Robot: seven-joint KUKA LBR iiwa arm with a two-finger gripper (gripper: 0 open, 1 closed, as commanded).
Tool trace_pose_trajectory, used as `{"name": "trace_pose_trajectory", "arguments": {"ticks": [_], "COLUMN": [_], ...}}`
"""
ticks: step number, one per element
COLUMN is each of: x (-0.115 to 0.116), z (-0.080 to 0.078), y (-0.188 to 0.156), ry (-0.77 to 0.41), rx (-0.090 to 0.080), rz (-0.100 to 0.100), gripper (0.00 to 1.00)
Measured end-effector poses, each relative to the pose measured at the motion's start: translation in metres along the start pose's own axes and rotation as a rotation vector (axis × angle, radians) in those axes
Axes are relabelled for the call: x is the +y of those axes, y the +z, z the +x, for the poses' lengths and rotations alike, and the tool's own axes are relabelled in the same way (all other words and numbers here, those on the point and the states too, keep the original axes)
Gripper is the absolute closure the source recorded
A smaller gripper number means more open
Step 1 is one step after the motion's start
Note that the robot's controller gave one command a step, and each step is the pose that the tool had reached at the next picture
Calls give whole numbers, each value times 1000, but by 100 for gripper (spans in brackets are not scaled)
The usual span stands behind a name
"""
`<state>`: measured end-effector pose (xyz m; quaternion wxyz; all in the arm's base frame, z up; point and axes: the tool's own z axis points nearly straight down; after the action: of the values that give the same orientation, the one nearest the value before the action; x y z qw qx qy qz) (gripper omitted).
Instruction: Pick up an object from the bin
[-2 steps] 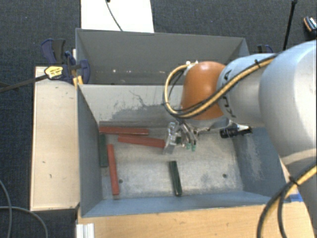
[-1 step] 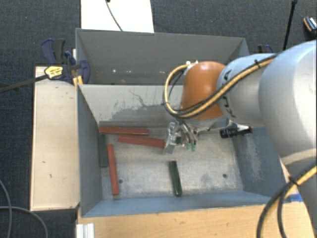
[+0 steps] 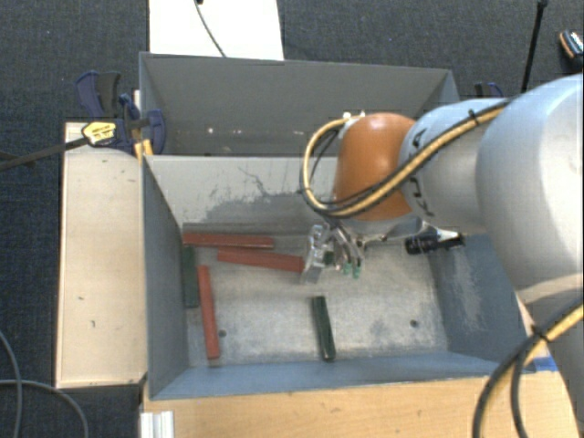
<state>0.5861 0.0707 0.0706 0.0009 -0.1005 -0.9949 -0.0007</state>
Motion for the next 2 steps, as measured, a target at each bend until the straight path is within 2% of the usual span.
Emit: {"name": "trace_pose_trajectory", "arguments": {"ticks": [2], "x": [0], "z": [0], "y": [0], "ry": [2], "rx": [0], "rz": [0], "gripper": [100]}}
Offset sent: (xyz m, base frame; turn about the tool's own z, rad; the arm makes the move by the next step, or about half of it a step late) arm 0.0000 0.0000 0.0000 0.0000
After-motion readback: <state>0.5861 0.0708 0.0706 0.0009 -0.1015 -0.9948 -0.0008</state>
